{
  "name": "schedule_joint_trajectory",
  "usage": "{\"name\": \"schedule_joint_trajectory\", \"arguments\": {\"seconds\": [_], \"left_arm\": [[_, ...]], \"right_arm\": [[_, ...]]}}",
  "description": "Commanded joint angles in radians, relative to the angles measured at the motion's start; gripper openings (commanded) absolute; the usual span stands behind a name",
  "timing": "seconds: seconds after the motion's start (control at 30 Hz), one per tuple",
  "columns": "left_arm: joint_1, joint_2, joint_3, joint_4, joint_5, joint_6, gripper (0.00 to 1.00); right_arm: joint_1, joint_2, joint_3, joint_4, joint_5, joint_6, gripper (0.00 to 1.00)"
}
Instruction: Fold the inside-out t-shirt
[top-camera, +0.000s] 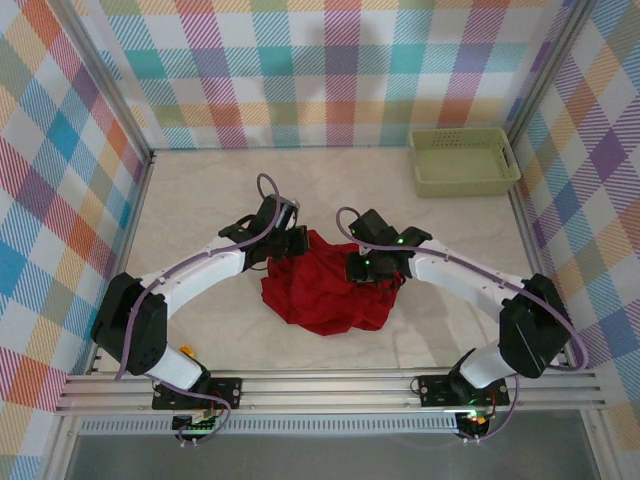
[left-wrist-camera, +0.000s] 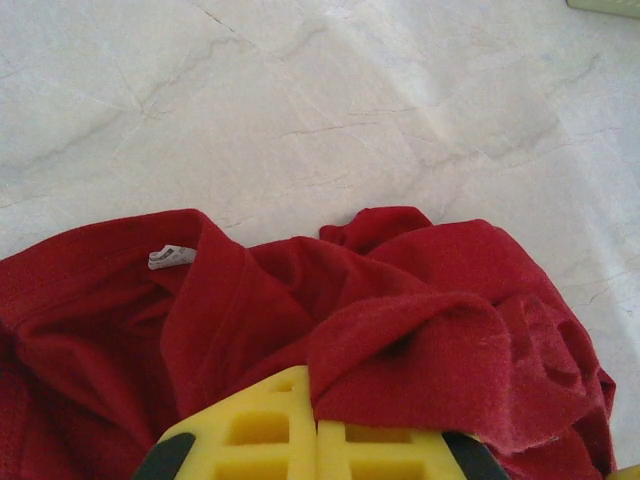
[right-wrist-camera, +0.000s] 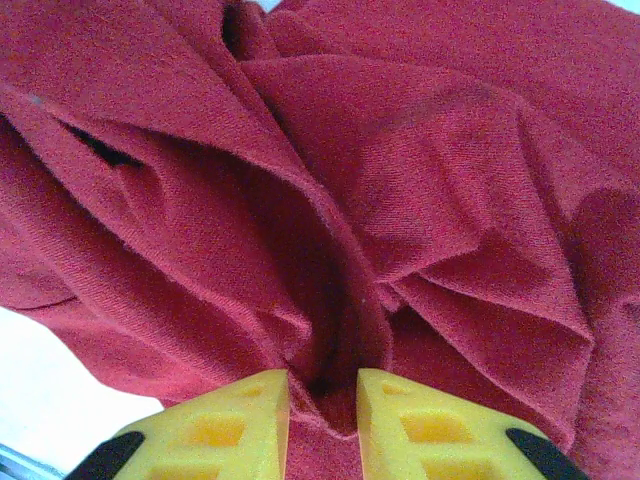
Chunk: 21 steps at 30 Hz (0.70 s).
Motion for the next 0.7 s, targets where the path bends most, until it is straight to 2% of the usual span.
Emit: {"name": "schedule_joint_trajectory", "arguments": {"seconds": [0.0, 0.23, 0.4, 0.5, 0.67], "left_arm": [[-0.010, 0.001, 0.032, -0.018, -0.008, 0.017, 0.00], [-0.010, 0.008, 0.045, -0.029, -0.019, 0.018, 0.00], [-0.009, 0.023, 0.113, -0.088, -0.076, 0.021, 0.00], [-0.003, 0.056, 0.199, -0.153, -0.128, 0.026, 0.00], [0.022, 0.107, 0.337, -0.232, -0.180, 0.018, 0.00]], "right_arm": [[0.012, 0.011, 0.035, -0.027, 0.017, -0.018, 0.20], [0.019, -0.010, 0.041, -0.054, 0.028, -0.034, 0.00], [0.034, -0.109, 0.034, -0.051, 0.024, -0.132, 0.00], [0.069, -0.203, 0.038, -0.028, 0.055, -0.237, 0.00], [0.084, -0.304, 0.061, 0.023, 0.052, -0.327, 0.00]]}}
